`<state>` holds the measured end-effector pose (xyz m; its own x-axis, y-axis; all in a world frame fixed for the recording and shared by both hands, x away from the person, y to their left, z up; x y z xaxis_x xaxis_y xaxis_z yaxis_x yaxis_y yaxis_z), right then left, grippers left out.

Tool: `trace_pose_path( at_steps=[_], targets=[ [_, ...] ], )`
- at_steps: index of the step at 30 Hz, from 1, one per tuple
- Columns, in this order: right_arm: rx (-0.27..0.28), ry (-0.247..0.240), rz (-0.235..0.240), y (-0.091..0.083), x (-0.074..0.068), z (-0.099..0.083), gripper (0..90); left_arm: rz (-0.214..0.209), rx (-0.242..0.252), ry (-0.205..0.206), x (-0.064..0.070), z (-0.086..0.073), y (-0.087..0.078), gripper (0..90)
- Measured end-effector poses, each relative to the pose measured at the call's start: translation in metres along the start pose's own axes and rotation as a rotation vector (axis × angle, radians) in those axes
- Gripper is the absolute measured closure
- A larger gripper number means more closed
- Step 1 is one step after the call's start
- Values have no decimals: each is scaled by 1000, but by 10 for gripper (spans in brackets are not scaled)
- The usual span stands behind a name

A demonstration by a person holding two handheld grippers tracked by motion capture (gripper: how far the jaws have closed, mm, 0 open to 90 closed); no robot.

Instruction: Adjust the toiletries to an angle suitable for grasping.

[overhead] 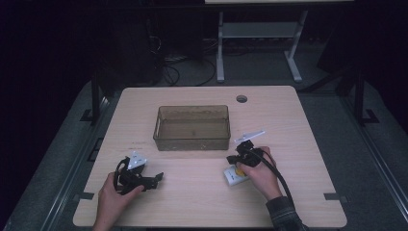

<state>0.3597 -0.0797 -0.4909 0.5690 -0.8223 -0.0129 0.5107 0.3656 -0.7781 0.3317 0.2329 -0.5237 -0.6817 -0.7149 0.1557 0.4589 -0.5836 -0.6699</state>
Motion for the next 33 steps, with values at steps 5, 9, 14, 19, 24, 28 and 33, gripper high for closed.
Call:
trace_pose_path(
  at_steps=[5,9,14,19,24,28,33],
  targets=[
    [-11,-28,17,4,-14,1,900,0,0,0,0,0,0,126],
    [-19,-42,23,6,-19,-1,900,0,0,0,0,0,0,126],
    [-30,-47,30,8,-20,-4,900,-1,-1,0,0,0,0,126],
    [-33,-50,32,5,-22,-9,900,-1,-2,0,0,0,0,126],
    [-32,-50,33,2,-22,-11,900,0,-1,0,0,0,0,126],
    [-34,-51,33,1,-24,-14,900,0,-1,0,0,0,0,126],
    [-37,-47,33,-3,-24,-20,900,0,-1,0,0,0,0,126]
  ],
)
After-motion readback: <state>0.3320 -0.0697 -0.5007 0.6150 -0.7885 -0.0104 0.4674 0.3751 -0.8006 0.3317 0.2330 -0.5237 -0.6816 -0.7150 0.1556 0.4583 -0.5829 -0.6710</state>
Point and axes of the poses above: each handheld gripper's, and its own axes: y roughly forward along the jaws, z roughly out of its top, x roughly to its right, the point moved 7 cm from there along y, roughly forward along the jaws, and after that the axes turned 14 degrees about -z, right-handed, at the moved point
